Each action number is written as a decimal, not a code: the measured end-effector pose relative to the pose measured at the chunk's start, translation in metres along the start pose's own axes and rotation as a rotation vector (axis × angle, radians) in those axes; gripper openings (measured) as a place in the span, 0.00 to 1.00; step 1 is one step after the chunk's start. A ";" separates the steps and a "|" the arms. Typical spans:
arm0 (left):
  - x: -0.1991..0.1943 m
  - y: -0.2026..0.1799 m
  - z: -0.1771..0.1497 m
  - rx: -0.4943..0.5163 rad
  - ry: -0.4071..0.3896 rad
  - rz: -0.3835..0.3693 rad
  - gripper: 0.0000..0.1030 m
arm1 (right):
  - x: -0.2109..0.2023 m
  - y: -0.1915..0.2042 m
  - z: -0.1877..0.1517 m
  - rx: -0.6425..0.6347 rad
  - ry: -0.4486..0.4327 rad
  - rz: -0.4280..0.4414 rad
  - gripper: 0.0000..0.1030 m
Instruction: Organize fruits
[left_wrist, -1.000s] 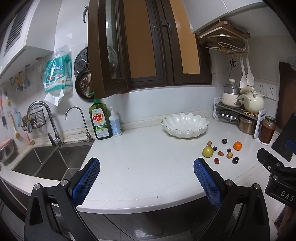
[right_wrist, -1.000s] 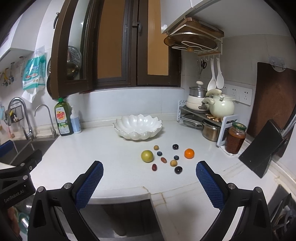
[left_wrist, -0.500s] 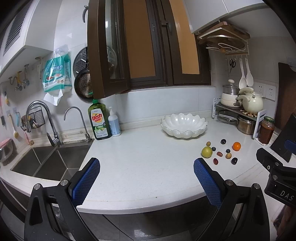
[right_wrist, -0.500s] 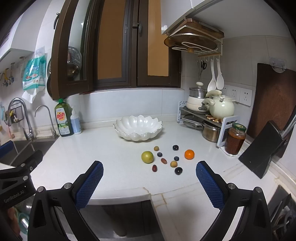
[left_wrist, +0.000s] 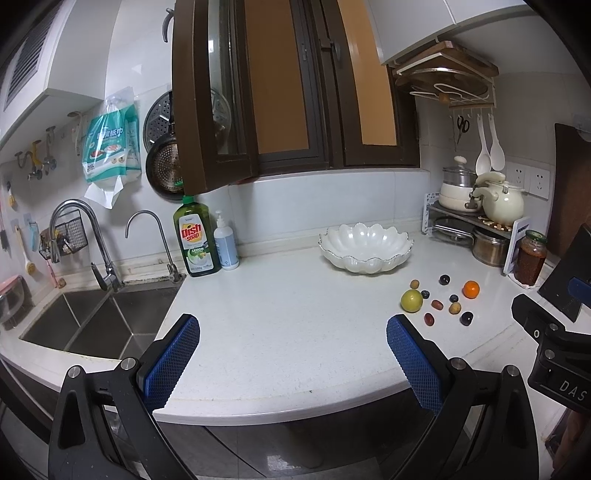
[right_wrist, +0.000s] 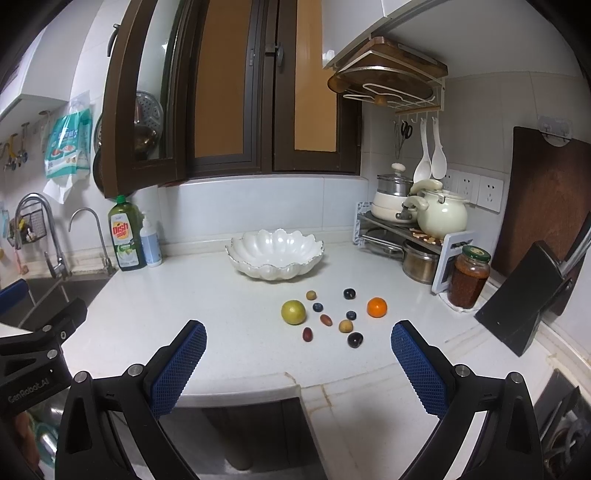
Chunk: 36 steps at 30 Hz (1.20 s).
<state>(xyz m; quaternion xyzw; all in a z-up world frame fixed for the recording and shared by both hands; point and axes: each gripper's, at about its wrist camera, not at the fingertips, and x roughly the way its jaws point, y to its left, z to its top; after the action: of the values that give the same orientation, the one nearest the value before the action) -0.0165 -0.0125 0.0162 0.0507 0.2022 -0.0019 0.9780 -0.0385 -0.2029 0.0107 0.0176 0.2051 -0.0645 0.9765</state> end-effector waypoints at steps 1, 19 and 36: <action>0.001 0.001 0.000 -0.001 0.000 -0.001 1.00 | 0.000 0.000 0.000 0.000 0.000 -0.002 0.99; 0.001 0.002 0.002 -0.002 -0.003 0.000 1.00 | -0.001 0.000 0.000 -0.001 -0.003 -0.004 0.99; 0.020 -0.016 0.014 0.023 0.000 -0.078 1.00 | 0.011 -0.014 -0.004 0.014 0.032 -0.078 0.99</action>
<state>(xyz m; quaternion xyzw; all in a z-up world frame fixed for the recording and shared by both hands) 0.0073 -0.0299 0.0190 0.0542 0.2039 -0.0421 0.9766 -0.0326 -0.2179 0.0023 0.0176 0.2206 -0.1038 0.9697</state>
